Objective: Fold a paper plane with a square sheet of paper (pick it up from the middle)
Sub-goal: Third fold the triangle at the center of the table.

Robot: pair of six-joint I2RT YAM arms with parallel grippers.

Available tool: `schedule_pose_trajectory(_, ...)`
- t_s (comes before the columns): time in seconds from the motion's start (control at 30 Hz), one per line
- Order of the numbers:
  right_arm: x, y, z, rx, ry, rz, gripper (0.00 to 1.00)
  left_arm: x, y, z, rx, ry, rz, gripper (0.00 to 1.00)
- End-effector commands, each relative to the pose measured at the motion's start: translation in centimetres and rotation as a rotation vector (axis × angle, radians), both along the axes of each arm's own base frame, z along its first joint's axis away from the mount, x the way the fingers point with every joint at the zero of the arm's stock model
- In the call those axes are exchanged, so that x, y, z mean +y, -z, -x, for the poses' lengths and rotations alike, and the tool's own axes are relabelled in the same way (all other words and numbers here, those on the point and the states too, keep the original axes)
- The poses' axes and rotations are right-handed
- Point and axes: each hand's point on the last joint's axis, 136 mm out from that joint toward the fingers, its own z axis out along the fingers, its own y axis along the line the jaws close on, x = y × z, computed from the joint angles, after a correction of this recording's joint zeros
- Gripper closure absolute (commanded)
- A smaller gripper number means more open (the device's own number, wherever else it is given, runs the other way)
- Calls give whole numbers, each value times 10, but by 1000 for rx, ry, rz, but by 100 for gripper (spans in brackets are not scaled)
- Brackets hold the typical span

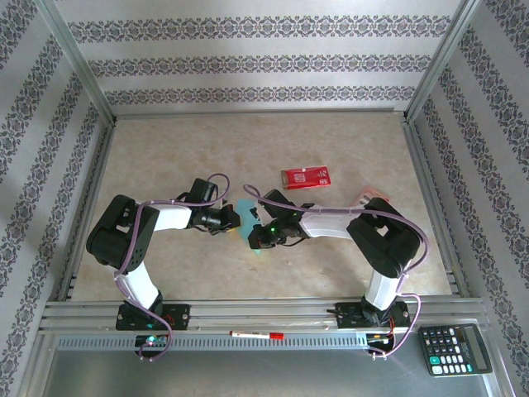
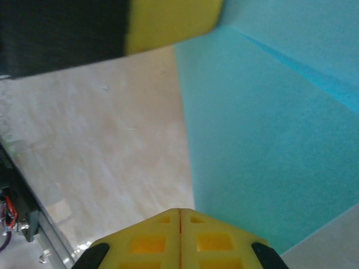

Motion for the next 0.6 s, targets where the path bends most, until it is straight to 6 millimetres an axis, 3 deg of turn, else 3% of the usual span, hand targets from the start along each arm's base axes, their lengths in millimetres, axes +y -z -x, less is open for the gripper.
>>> schedule_pose_trajectory(0.0, -8, 15, 5, 28, 1, 15, 94, 25, 34, 18, 104, -36, -134, 100)
schedule_pose_trajectory(0.17, -26, 35, 14, 53, 21, 71, 95, 12, 16, 9, 67, -53, -33, 100)
schedule_pose_trajectory(0.37, -36, 46, 21, 76, 39, 88, 95, -8, -34, -9, -25, -101, 152, 83)
schedule_pose_trajectory(0.43, -36, 46, 22, 76, 40, 89, 95, -11, -47, -6, -42, -105, 177, 78)
schedule_pose_trajectory(0.57, -37, 45, 20, 72, 43, 90, 95, -18, -52, 12, -26, -95, 171, 78)
